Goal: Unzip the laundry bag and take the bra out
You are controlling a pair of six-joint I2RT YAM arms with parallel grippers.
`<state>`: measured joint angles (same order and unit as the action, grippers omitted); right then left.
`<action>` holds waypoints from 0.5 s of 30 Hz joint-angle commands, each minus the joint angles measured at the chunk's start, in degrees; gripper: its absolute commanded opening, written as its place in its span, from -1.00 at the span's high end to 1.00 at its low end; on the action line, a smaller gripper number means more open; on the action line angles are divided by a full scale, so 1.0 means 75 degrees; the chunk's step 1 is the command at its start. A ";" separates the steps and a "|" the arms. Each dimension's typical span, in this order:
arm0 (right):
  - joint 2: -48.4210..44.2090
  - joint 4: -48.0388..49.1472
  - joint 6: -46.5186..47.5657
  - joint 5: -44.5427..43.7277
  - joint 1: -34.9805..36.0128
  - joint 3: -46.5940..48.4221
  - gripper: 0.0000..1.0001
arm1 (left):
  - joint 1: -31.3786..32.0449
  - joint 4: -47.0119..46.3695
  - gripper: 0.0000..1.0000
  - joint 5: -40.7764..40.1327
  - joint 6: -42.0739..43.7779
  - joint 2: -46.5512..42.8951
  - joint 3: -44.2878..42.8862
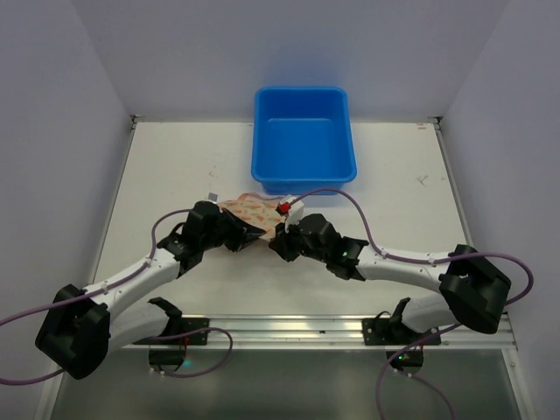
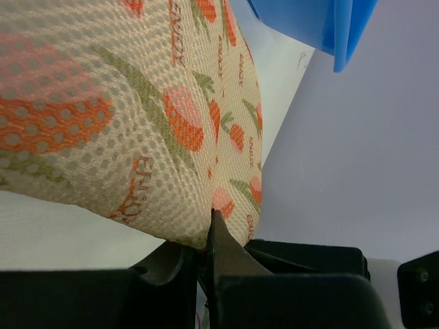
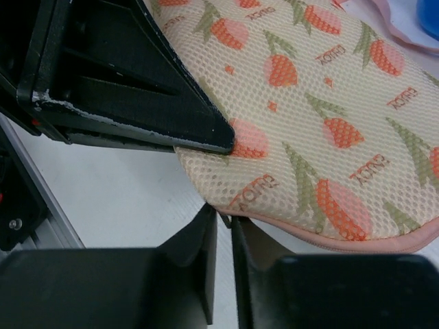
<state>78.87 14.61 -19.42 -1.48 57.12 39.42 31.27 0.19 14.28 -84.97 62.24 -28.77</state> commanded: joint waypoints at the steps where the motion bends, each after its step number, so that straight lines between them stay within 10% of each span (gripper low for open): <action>1: -0.0156 0.0419 0.0186 -0.0295 0.0071 0.0276 0.79 | 0.0050 -0.0036 1.00 0.0228 -0.0003 -0.0165 -0.0288; 15: -0.1327 -0.0998 0.0550 -0.0928 0.0013 -0.0415 1.00 | -0.0079 0.0385 1.00 0.0298 0.0594 -0.0306 -0.0031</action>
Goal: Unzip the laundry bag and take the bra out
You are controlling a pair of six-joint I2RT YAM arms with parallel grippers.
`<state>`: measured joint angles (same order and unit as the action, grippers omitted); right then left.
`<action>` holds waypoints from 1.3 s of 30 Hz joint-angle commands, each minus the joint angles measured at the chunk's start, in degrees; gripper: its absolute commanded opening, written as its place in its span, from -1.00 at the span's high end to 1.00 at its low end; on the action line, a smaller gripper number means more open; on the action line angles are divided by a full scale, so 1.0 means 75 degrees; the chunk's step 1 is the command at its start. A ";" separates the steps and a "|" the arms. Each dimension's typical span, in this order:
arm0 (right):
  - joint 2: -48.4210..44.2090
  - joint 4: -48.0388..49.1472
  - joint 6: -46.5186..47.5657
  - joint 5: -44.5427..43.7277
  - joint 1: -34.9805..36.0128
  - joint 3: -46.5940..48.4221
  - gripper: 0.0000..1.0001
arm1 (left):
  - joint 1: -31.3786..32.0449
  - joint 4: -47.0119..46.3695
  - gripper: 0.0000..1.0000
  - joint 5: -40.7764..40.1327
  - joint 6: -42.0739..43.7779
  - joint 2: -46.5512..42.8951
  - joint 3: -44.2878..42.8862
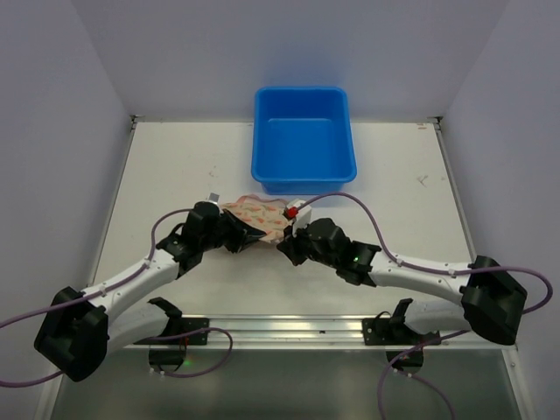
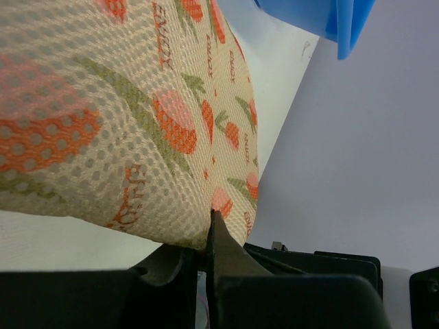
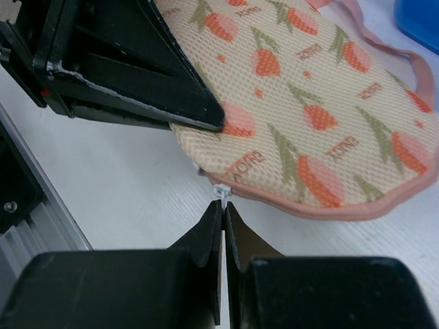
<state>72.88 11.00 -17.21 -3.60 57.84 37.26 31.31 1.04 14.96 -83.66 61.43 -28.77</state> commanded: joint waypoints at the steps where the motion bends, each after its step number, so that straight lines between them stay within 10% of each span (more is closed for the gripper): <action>1: -0.0623 -0.0669 0.0256 -0.0831 -0.0118 -0.0151 1.00 | -0.0120 0.0283 1.00 0.0255 0.0571 -0.0222 -0.0007; 6: -0.1324 -0.1981 -0.0351 -0.1360 -0.0678 -0.0315 1.00 | -0.0483 0.0868 1.00 0.0606 0.1589 -0.0339 0.0075; 17: -0.2078 -0.2534 -0.0412 0.1731 -0.1444 -0.0257 1.00 | -0.0765 0.0110 0.96 0.1356 0.4063 0.0351 0.0955; 24: -0.0663 -0.2043 -0.0633 0.2588 -0.0133 0.0563 1.00 | -0.1068 0.0389 0.30 0.1088 0.4031 0.0904 0.0321; 26: -0.0263 -0.1586 -0.0786 0.2764 0.0021 0.0785 1.00 | -0.1245 0.0645 -0.42 0.0959 0.3726 0.0495 0.0321; 29: 0.0546 -0.1152 -0.1021 0.2800 0.0150 0.1218 1.00 | -0.1315 0.1488 -1.00 0.0327 0.3502 -0.0243 0.0251; 39: 0.2364 -0.1034 -0.1209 0.2835 0.0244 0.2520 1.00 | -0.1350 0.3261 -1.00 -0.0650 0.2250 -0.2787 0.0730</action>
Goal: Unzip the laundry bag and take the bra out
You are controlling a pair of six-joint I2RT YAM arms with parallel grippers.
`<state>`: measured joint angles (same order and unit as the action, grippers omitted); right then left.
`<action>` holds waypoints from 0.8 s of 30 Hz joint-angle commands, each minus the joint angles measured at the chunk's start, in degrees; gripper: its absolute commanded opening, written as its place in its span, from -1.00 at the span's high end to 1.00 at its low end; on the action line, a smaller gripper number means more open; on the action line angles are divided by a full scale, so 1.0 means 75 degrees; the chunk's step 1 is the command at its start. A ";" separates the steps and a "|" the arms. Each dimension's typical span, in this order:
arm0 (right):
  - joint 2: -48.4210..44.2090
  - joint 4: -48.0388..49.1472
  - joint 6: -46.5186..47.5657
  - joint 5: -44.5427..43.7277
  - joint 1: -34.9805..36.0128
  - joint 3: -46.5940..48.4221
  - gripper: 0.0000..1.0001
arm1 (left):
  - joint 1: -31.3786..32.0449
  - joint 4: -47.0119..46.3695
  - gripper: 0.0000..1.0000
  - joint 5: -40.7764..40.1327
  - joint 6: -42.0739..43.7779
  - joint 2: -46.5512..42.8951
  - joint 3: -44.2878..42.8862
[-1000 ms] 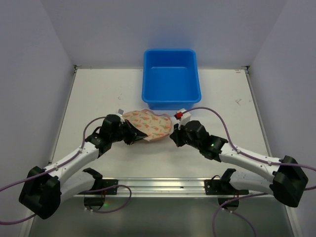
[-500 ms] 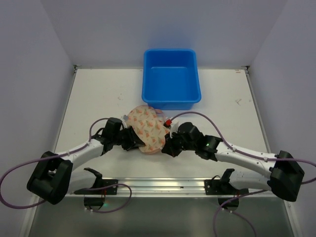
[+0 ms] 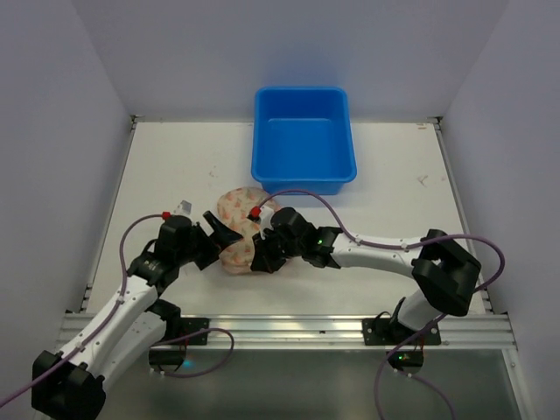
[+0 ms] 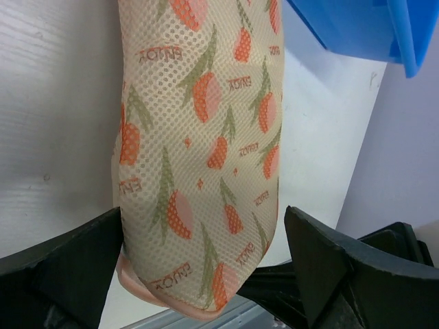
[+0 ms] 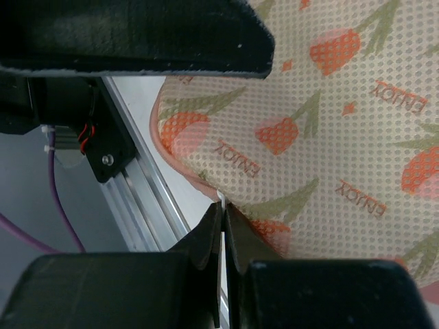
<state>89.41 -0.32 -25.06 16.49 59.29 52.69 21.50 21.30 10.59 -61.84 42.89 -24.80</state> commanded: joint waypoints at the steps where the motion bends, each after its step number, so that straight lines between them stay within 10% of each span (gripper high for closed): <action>1: 0.0289 0.0522 -0.0174 0.0145 0.0052 0.0533 1.00 | -0.0030 0.0419 -1.00 0.0063 -0.0939 -0.0468 0.0328; 10: 0.0537 0.0581 -0.0233 0.0192 0.0087 0.0663 1.00 | -0.0019 0.0125 -0.90 0.0171 -0.1106 -0.0329 0.0798; 18: -0.0166 0.0066 0.0269 -0.0732 0.0052 0.0078 1.00 | -0.0030 -0.0309 0.83 0.0252 -0.0638 0.0397 0.0658; 24: -0.1267 -0.0648 0.0295 -0.1131 -0.1001 -0.0813 1.00 | -0.0019 -0.0250 1.00 0.0439 0.0251 0.0795 0.0283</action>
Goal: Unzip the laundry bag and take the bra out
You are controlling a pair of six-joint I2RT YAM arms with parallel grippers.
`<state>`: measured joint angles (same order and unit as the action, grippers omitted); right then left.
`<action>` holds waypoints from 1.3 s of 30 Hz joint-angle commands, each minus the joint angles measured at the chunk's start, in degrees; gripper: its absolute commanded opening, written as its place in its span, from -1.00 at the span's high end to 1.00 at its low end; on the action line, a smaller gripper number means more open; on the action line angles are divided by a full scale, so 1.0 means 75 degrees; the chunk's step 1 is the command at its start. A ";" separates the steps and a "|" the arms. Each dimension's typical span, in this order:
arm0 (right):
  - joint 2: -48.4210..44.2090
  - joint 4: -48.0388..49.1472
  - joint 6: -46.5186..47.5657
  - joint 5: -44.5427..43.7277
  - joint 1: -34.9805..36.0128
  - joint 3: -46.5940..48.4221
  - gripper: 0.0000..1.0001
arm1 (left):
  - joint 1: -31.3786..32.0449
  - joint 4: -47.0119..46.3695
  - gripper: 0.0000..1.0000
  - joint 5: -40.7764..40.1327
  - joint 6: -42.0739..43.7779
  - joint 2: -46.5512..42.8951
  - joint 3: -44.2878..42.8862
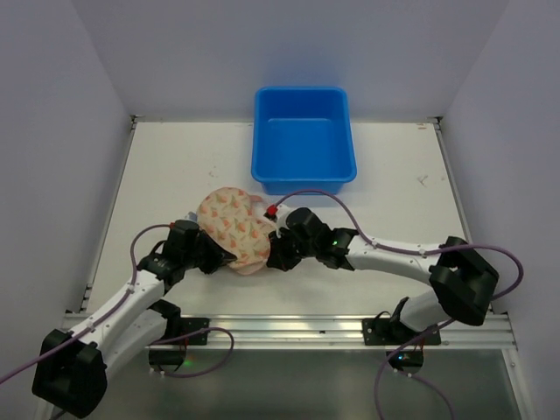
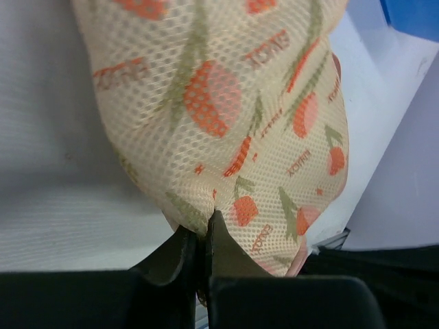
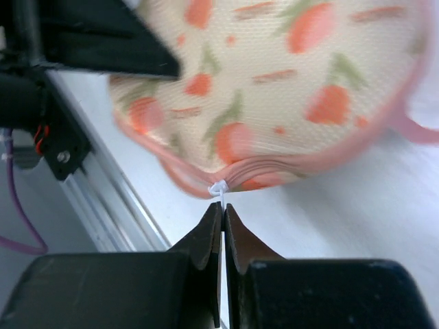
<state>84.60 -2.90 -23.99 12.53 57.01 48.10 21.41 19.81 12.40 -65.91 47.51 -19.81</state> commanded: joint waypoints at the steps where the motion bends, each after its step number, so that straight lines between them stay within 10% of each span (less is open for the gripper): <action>1: -0.0859 -0.0700 0.0152 -0.0709 -0.0897 -0.0260 1.00 | -0.0018 0.0018 1.00 0.0244 0.0947 0.0239 -0.0440; 9: -0.1728 -0.1430 0.0573 -0.0817 -0.2141 -0.0635 1.00 | -0.0019 -0.0134 1.00 0.1391 0.2725 0.0731 -0.0651; 17: -0.2349 -0.1711 0.0656 0.0344 -0.0867 -0.0741 1.00 | 0.0063 -0.0520 1.00 0.2167 0.3877 0.1633 -0.1576; 28: -0.1262 -0.0342 -0.0247 0.1234 0.0039 0.0100 1.00 | 0.0017 -0.1038 -1.00 0.0844 0.2871 0.3041 -0.2690; 39: 0.0965 0.0690 -0.0727 0.1059 0.0472 0.1228 1.00 | -0.0311 0.2160 -1.00 -0.2447 0.2050 0.0549 -0.2749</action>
<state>90.26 -3.60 -27.29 20.51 60.47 54.94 19.70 27.09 4.62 -47.59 57.17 -38.89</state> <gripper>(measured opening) 0.010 0.997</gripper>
